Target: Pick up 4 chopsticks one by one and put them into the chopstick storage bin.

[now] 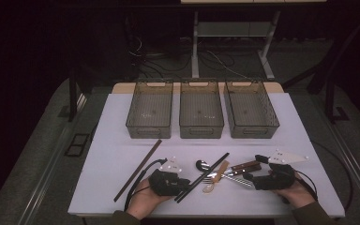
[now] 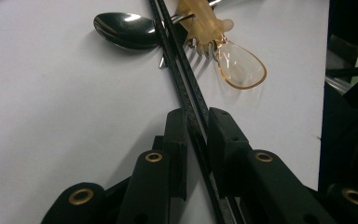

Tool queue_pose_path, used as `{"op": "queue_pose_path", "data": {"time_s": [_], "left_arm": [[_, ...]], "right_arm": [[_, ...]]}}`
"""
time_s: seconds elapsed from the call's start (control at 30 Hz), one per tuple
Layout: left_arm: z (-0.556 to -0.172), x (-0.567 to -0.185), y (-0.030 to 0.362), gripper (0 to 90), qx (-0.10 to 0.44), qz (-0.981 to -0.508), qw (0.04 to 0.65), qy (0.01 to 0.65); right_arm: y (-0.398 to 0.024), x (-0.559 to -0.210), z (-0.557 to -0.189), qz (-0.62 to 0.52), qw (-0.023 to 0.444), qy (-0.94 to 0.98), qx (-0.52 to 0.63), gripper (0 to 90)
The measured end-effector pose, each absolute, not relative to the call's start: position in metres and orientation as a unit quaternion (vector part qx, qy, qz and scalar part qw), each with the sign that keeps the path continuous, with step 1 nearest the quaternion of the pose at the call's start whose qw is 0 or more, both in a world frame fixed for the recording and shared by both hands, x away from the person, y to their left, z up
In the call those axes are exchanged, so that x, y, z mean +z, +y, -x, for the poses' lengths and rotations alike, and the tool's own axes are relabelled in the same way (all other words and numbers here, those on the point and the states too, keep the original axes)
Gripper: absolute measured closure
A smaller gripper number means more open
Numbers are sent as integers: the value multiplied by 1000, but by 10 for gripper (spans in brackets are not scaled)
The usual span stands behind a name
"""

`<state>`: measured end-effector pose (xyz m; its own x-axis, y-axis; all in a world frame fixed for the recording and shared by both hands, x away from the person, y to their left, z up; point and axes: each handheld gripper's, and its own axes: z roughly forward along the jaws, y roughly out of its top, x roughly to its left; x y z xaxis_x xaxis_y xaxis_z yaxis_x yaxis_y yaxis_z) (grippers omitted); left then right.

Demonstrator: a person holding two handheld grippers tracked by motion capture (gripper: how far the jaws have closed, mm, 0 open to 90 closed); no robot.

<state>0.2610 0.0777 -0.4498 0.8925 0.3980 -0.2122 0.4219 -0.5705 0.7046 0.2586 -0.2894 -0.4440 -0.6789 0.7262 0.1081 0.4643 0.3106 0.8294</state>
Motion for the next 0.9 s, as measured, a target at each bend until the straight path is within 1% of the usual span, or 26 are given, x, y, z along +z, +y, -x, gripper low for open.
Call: {"op": "queue_pose_path", "data": {"time_s": [0.17,0.33,0.43,0.6,0.7,0.77,0.83,0.9], "left_arm": [[-260,-449,77,769,6,-893,390,225],[-260,-449,76,771,17,-893,388,227],[-259,-449,76,803,33,-898,380,218],[-256,-450,74,826,40,-894,384,228],[-258,-449,75,839,40,-897,374,231],[-256,-449,73,847,40,-889,383,247],[-257,-448,73,849,41,-893,375,245],[-256,-449,72,852,37,-888,381,257]], "right_arm": [[-290,-444,-259,-373,145,796,453,144],[-290,-444,-259,-373,145,796,453,144],[-289,-444,-259,-373,144,797,453,144],[-289,-444,-258,-372,145,797,452,144],[-289,-444,-258,-373,143,798,451,144],[-289,-445,-259,-370,144,799,451,144],[-288,-445,-259,-370,143,800,451,144],[-288,-445,-259,-369,143,800,451,144]]}}
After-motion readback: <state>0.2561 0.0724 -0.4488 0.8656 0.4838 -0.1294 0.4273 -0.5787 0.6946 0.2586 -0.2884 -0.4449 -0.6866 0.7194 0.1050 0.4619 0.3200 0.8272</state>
